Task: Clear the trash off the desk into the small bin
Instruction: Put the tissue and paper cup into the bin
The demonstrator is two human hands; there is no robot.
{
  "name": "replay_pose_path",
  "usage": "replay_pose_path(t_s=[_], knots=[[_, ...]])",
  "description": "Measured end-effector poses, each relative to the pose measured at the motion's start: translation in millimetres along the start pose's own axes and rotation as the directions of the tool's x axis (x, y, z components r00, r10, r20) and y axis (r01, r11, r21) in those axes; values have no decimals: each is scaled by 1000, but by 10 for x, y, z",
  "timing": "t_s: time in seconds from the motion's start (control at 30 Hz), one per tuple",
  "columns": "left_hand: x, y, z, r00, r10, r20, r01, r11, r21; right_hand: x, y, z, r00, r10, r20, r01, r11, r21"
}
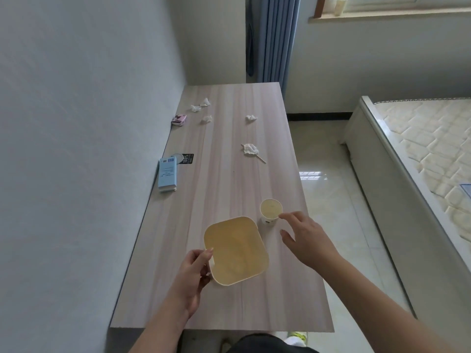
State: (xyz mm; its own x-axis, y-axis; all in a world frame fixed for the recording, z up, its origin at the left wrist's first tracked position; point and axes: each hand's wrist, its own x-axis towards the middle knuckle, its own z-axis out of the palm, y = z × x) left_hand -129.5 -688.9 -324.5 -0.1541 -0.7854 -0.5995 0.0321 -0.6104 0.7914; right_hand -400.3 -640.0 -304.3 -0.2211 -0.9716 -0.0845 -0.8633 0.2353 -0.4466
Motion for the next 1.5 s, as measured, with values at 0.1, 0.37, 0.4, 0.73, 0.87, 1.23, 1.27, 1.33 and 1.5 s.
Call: replay_pose_path(t_s=[0.1, 0.37, 0.4, 0.73, 0.87, 1.23, 1.27, 1.33, 1.5], knots=[[4, -31, 190, 999, -10, -53, 9, 1000, -15, 155, 229, -12, 999, -27, 26, 27, 1000, -5], [-41, -67, 597, 989, -6, -151, -3, 998, -57, 802, 546, 114, 971, -122, 203, 142, 986, -84], [-57, -82, 620, 987, -9, -161, 0, 998, -57, 884, 552, 158, 960, -126, 249, 156, 982, -104], [-262, -244, 716, 972, -24, -232, 16, 999, -38, 1212, 720, 556, 862, -235, 450, 332, 931, -151], [-300, -299, 803, 965, -26, -263, 16, 999, -43, 1072, 919, 594, 890, -308, 335, 379, 910, -169], [-335, -391, 983, 962, -21, -272, 0, 997, -75, 684, 1289, 326, 943, -331, 31, 329, 943, 56], [-331, -399, 993, 964, -24, -266, 4, 997, -77, 629, 1303, 259, 948, -317, -3, 316, 946, 73], [-323, -405, 1010, 967, -31, -251, 11, 997, -78, 500, 1291, 82, 957, -280, -80, 288, 951, 114], [-278, -413, 1000, 980, -30, -195, 18, 998, -66, 19, 1042, -427, 919, -230, -322, 301, 934, 191]])
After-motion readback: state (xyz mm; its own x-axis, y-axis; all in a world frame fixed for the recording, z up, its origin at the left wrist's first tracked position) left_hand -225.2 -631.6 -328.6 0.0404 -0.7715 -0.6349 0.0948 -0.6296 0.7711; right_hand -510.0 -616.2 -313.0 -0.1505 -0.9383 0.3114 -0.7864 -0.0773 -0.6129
